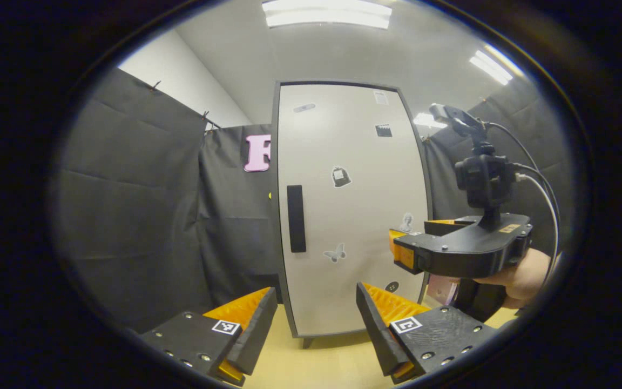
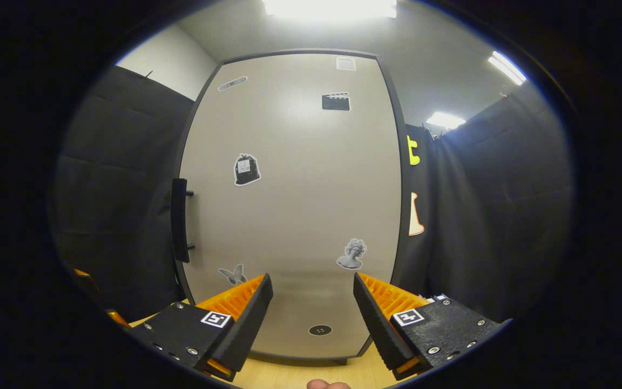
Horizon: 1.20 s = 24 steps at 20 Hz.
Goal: Open the cabinet door with the right hand, grasp the bottle in the cabinet with the left hand and place it on the coaster, then close the cabinet door with the right hand.
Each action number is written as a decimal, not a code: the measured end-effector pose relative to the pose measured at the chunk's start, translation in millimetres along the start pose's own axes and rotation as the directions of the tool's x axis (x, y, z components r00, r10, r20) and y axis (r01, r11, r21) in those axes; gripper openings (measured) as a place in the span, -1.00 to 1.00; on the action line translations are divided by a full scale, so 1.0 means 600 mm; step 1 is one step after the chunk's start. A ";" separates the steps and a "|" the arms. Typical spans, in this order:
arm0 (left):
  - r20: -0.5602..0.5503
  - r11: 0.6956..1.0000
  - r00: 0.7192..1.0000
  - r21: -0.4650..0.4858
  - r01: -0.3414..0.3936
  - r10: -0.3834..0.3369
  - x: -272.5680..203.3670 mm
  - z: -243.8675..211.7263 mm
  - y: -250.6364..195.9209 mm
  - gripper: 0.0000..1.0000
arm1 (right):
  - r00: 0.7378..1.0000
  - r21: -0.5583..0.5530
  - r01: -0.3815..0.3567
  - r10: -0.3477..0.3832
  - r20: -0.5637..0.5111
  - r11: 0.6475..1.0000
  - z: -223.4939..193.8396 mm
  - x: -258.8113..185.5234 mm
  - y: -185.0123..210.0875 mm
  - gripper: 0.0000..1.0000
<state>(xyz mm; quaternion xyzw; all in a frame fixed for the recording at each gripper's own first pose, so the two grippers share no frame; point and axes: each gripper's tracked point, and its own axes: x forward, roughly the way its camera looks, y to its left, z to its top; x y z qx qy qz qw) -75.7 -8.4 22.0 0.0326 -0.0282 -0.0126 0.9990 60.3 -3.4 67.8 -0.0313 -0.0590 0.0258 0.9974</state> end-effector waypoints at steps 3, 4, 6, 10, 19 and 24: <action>-0.004 1.000 1.000 0.019 -0.025 0.025 -0.025 -0.003 0.015 0.70 | 0.999 -0.012 -0.046 0.046 0.013 0.999 0.011 0.013 0.040 0.86; -0.004 0.999 0.999 0.023 -0.035 0.035 -0.034 -0.006 0.021 0.70 | 0.998 -0.011 -0.061 0.062 0.018 0.998 0.015 0.019 0.055 0.86; -0.011 0.998 0.998 0.017 -0.056 0.056 -0.053 -0.013 0.033 0.76 | 0.995 -0.005 -0.097 0.097 0.023 0.995 0.023 0.031 0.089 0.86; -0.046 0.996 0.995 0.004 -0.087 0.087 -0.080 -0.039 0.053 0.70 | 0.988 0.015 -0.153 0.152 0.022 0.988 0.034 0.058 0.150 0.87; -0.120 0.987 0.980 -0.001 -0.163 0.161 -0.122 -0.084 0.100 0.70 | 0.966 0.021 -0.257 0.257 0.016 0.966 0.050 0.103 0.282 0.88; -0.154 0.983 0.972 -0.018 -0.182 0.177 -0.133 -0.106 0.117 0.70 | 0.952 -0.054 -0.305 0.302 -0.049 0.951 0.020 0.128 0.334 0.73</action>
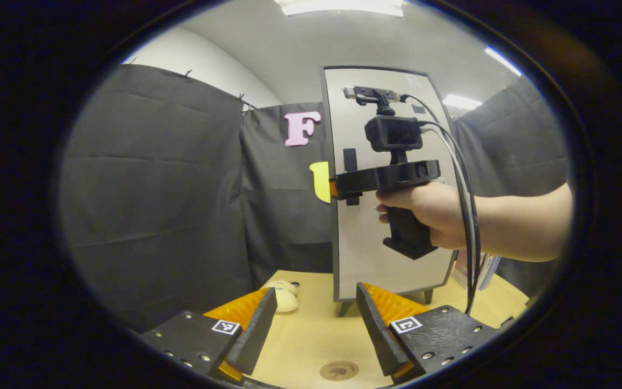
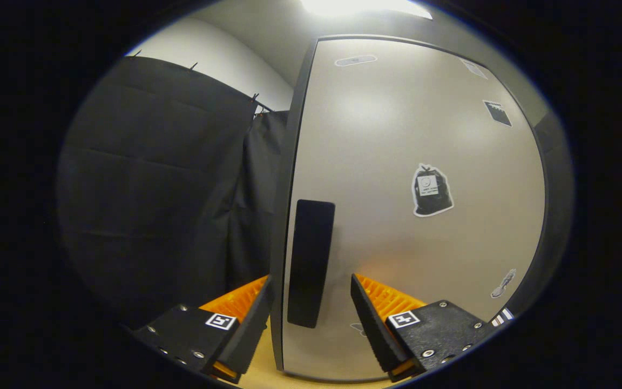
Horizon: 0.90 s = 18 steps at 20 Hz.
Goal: Open the cabinet door with the right hand, grasp the bottle in the cabinet with the left hand and place it on the coaster, then close the cabinet door with the right hand.
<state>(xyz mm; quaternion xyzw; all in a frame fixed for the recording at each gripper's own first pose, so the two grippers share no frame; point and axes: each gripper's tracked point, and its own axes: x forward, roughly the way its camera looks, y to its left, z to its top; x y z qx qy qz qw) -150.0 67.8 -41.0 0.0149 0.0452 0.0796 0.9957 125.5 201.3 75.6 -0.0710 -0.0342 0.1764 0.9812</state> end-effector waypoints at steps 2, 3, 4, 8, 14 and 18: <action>-0.003 1.000 1.000 0.000 -0.004 0.004 0.006 0.000 0.001 0.70 | 1.000 0.018 0.002 -0.002 -0.026 1.000 -0.009 0.005 -0.008 -0.09; -0.001 1.000 1.000 0.005 -0.005 0.005 0.009 -0.001 0.001 0.70 | 0.999 0.049 -0.012 0.014 -0.043 0.999 -0.010 0.003 -0.007 -0.31; 0.002 1.000 1.000 0.007 -0.007 0.007 0.008 0.000 0.000 0.70 | 0.998 0.065 -0.033 0.036 -0.049 0.997 -0.009 0.002 -0.005 -0.36; 0.008 1.000 1.000 -0.014 0.020 -0.020 0.004 -0.005 -0.001 0.70 | 0.992 0.079 -0.102 0.107 -0.065 0.992 -0.012 -0.002 -0.002 -0.56; 0.053 0.995 0.995 0.046 0.086 -0.088 -0.002 0.014 -0.030 0.70 | 0.977 0.077 -0.198 0.203 -0.068 0.977 -0.015 -0.019 -0.004 -0.66; 0.105 0.989 0.992 0.137 0.061 -0.075 0.008 0.037 0.002 0.71 | 0.959 0.081 -0.268 0.274 -0.075 0.960 -0.022 -0.023 -0.011 -0.66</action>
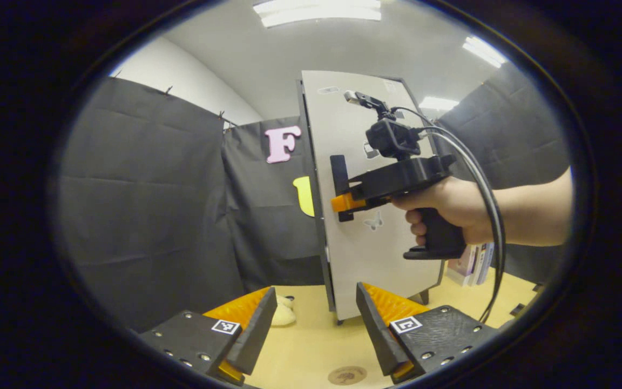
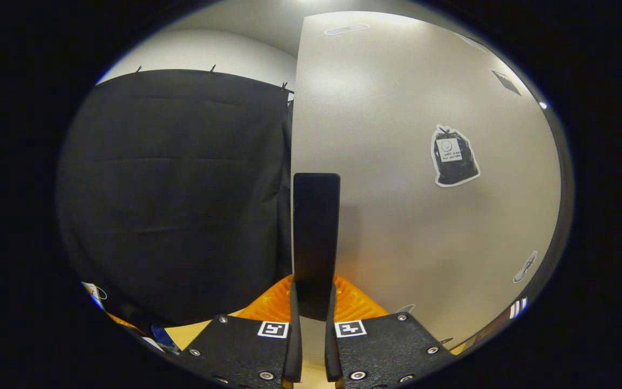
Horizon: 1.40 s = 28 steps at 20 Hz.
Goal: Open the cabinet door with the right hand, grasp the bottle in the cabinet with the left hand and place it on the coaster, then close the cabinet door with the right hand.
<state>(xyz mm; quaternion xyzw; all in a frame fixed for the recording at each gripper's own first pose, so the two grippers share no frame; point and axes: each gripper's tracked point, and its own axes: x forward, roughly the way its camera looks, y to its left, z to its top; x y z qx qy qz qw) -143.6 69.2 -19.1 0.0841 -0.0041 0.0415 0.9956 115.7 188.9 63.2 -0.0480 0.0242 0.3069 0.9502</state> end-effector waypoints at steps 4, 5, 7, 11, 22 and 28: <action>0.106 0.999 0.994 -0.034 -0.020 0.024 -0.023 0.070 0.021 0.70 | 1.000 0.025 -0.025 0.025 0.001 0.999 -0.005 -0.002 -0.009 -0.65; 0.114 0.998 0.992 -0.048 -0.041 0.046 -0.032 0.080 0.032 0.82 | 0.999 0.026 -0.033 0.033 0.004 0.999 -0.007 -0.001 -0.007 -0.65; 0.152 0.993 0.982 -0.051 -0.102 0.109 -0.056 0.098 0.065 0.70 | 0.999 0.021 -0.053 0.053 0.003 0.998 -0.009 0.001 -0.010 -0.65; 0.278 0.968 0.933 0.036 -0.249 0.230 -0.102 0.164 0.124 0.82 | 0.994 0.011 -0.109 0.109 -0.009 0.994 -0.009 0.002 -0.013 -0.66; 0.111 0.990 0.985 -0.053 -0.129 0.134 -0.046 0.121 0.036 0.70 | 0.969 -0.011 -0.248 0.248 -0.013 0.969 -0.017 -0.032 -0.029 -0.65; 0.106 0.992 0.986 -0.005 -0.125 0.125 -0.044 0.150 -0.036 0.70 | 0.968 -0.011 -0.251 0.250 -0.026 0.968 -0.021 -0.069 -0.052 -0.66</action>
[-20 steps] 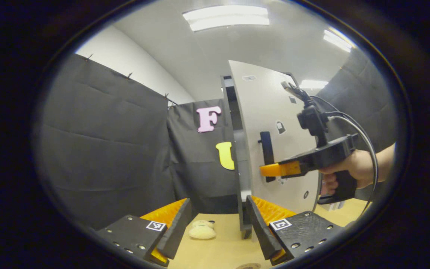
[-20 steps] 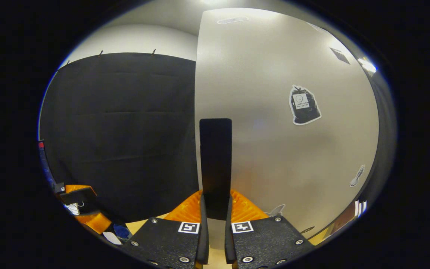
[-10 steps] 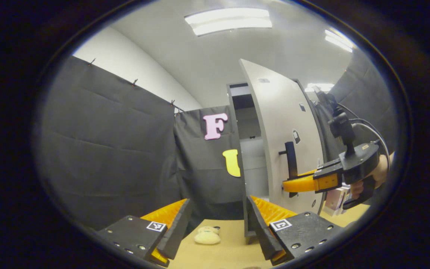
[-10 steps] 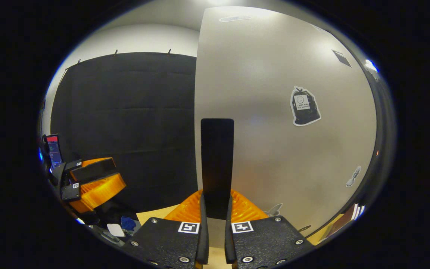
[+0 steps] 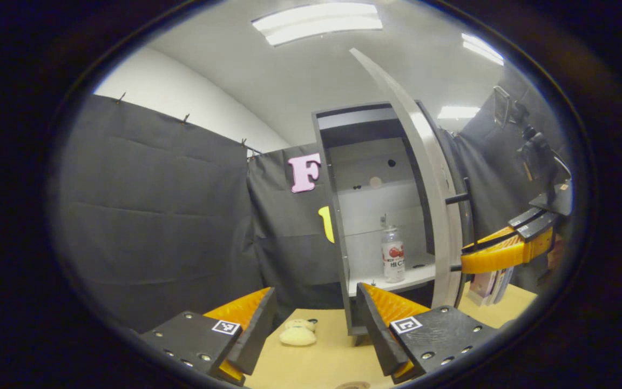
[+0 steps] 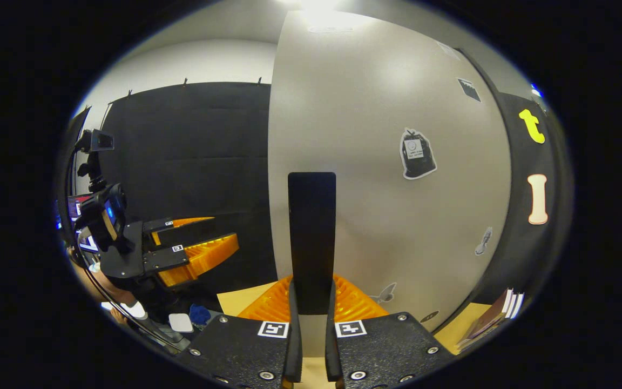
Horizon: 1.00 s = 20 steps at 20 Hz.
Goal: Open the cabinet door with the right hand, grasp the bottle in the cabinet with the left hand and place it on the coaster, then close the cabinet door with the right hand.
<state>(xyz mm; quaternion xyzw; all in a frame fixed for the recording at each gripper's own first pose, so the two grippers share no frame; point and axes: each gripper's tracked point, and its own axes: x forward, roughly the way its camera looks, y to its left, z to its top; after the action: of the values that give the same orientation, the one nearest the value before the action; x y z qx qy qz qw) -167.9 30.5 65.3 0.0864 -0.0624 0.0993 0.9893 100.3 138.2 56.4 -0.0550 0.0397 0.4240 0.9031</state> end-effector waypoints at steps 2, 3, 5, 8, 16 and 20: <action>-0.003 0.999 0.999 -0.019 0.034 -0.034 0.001 0.005 -0.040 0.70 | 0.999 0.002 0.030 -0.030 -0.011 1.000 -0.002 -0.015 -0.006 -0.68; -0.009 0.998 0.999 -0.028 0.053 -0.053 0.001 0.006 -0.060 0.70 | 0.998 -0.001 0.053 -0.053 -0.015 0.999 -0.003 -0.022 -0.010 -0.66; -0.024 0.994 0.995 -0.052 0.093 -0.095 0.004 0.006 -0.100 0.70 | 0.995 -0.005 0.100 -0.100 -0.018 0.995 -0.004 -0.028 -0.017 -0.66; -0.051 0.993 0.993 -0.056 0.102 -0.105 0.007 -0.001 -0.133 0.70 | 0.986 0.027 0.167 -0.167 -0.008 0.986 -0.005 -0.037 -0.027 -0.66; -0.112 0.989 0.982 -0.037 0.146 -0.149 0.054 -0.030 -0.226 0.70 | 0.933 0.084 0.355 -0.358 0.035 0.931 -0.016 -0.073 -0.044 -0.61; -0.102 0.975 0.970 -0.057 0.216 -0.221 0.123 -0.041 -0.270 0.70 | 0.884 0.018 0.466 -0.467 0.014 0.884 -0.028 -0.095 -0.074 -0.33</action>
<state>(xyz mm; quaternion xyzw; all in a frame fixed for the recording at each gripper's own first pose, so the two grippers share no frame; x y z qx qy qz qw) -59.9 -107.4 26.0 0.0649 -0.0014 -0.0070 0.9979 98.0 64.5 49.5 -0.0529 0.0201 0.1947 0.9792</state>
